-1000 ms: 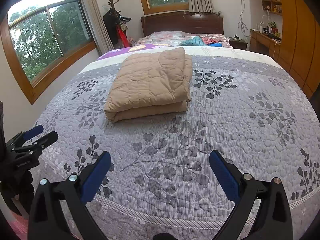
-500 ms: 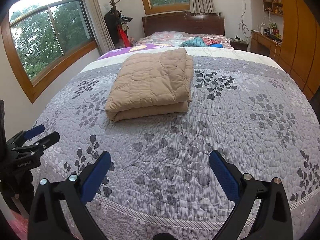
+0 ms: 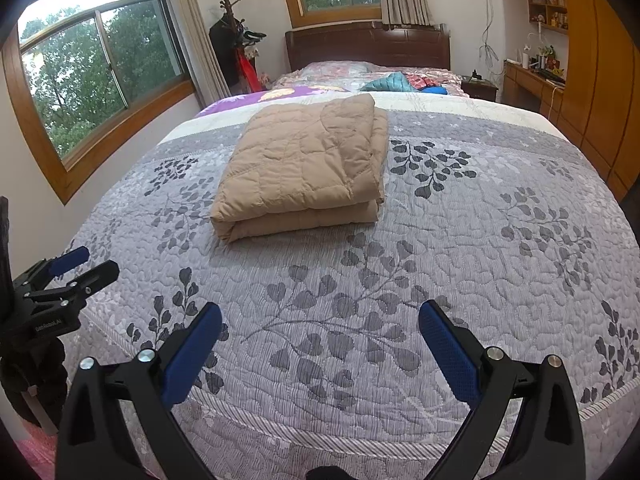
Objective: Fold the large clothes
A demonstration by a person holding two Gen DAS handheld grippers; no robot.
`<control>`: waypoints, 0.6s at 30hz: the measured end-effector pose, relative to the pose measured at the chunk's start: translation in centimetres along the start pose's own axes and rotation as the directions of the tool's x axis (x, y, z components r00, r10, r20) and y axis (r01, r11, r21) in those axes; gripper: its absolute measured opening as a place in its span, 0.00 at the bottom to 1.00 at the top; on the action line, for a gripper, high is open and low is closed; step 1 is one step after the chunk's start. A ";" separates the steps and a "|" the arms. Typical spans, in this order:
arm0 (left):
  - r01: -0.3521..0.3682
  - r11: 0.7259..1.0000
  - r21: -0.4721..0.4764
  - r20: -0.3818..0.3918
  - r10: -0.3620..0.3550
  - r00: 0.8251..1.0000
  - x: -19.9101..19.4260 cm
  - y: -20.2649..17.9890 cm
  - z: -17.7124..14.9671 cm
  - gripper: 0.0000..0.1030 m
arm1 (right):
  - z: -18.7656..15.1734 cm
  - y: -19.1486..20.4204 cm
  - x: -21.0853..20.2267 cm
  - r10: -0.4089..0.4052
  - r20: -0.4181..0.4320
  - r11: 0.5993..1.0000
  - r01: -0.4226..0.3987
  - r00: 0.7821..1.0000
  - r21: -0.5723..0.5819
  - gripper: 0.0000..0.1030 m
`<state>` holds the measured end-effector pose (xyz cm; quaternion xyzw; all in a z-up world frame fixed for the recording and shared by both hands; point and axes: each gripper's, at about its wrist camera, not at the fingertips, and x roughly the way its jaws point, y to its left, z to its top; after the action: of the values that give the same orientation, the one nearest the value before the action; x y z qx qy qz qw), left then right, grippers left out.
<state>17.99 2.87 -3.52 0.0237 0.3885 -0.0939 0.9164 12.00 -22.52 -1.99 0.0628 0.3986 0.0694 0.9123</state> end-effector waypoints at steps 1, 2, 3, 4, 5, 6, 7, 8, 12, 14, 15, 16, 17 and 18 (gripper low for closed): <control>0.001 1.000 -0.001 -0.001 -0.001 1.000 0.0 0.0 0.0 0.94 | 0.0 0.0 0.0 0.000 0.000 1.000 0.000 1.000 0.000 0.96; 0.002 1.000 -0.001 -0.001 -0.002 1.000 0.0 0.0 0.0 0.94 | 0.0 0.0 0.0 0.000 0.000 1.000 0.000 1.000 0.000 0.96; 0.001 1.000 -0.001 -0.001 -0.001 1.000 0.0 0.0 0.0 0.94 | 0.0 -0.1 0.1 0.001 -0.001 1.000 -0.001 1.000 0.000 0.96; 0.001 1.000 -0.001 -0.001 -0.001 1.000 0.0 0.0 0.0 0.94 | 0.0 -0.1 0.1 0.000 -0.002 1.000 0.000 1.000 0.000 0.96; 0.002 1.000 0.000 -0.001 -0.002 1.000 0.0 0.0 0.0 0.94 | 0.0 -0.1 0.1 -0.001 -0.001 1.000 0.001 1.000 0.000 0.96; 0.002 1.000 0.001 -0.001 -0.002 1.000 0.0 0.0 0.0 0.94 | 0.0 -0.1 0.1 -0.001 -0.002 1.000 0.001 1.000 0.000 0.96; 0.002 1.000 0.002 -0.002 -0.002 1.000 0.0 0.0 0.0 0.94 | 0.0 -0.1 0.1 -0.002 -0.003 1.000 0.002 1.000 0.000 0.96; 0.003 1.000 0.003 -0.002 -0.003 1.000 0.0 0.0 0.0 0.94 | -0.1 -0.1 0.1 -0.002 -0.004 1.000 0.002 1.000 0.000 0.96; 0.005 1.000 0.003 -0.003 -0.005 1.000 0.1 0.0 0.1 0.94 | 0.0 -0.1 0.1 -0.002 -0.004 1.000 0.002 1.000 0.001 0.96; 0.005 1.000 0.003 -0.003 -0.005 1.000 0.1 0.0 0.1 0.94 | -0.1 -0.1 0.1 -0.002 -0.005 1.000 0.002 1.000 0.001 0.96; 0.005 1.000 0.003 -0.004 -0.005 1.000 0.1 -0.1 0.1 0.94 | -0.1 -0.1 0.1 -0.003 -0.004 1.000 0.003 1.000 0.001 0.96; 0.006 1.000 0.003 -0.005 -0.006 1.000 0.1 0.0 0.1 0.94 | -0.1 -0.1 0.1 -0.003 -0.005 1.000 0.003 1.000 0.001 0.96; 0.006 1.000 0.003 -0.006 -0.006 1.000 0.2 0.0 0.1 0.94 | -0.1 -0.2 0.3 -0.001 -0.007 1.000 0.001 1.000 0.000 0.96; 0.006 1.000 0.003 -0.006 -0.006 1.000 0.2 0.0 0.1 0.94 | -0.1 -0.2 0.3 -0.001 -0.008 1.000 0.001 1.000 0.000 0.96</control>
<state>18.17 2.79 -3.59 0.0243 0.3909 -0.0973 0.9149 12.17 -22.66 -2.30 0.0622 0.4025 0.0694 0.9107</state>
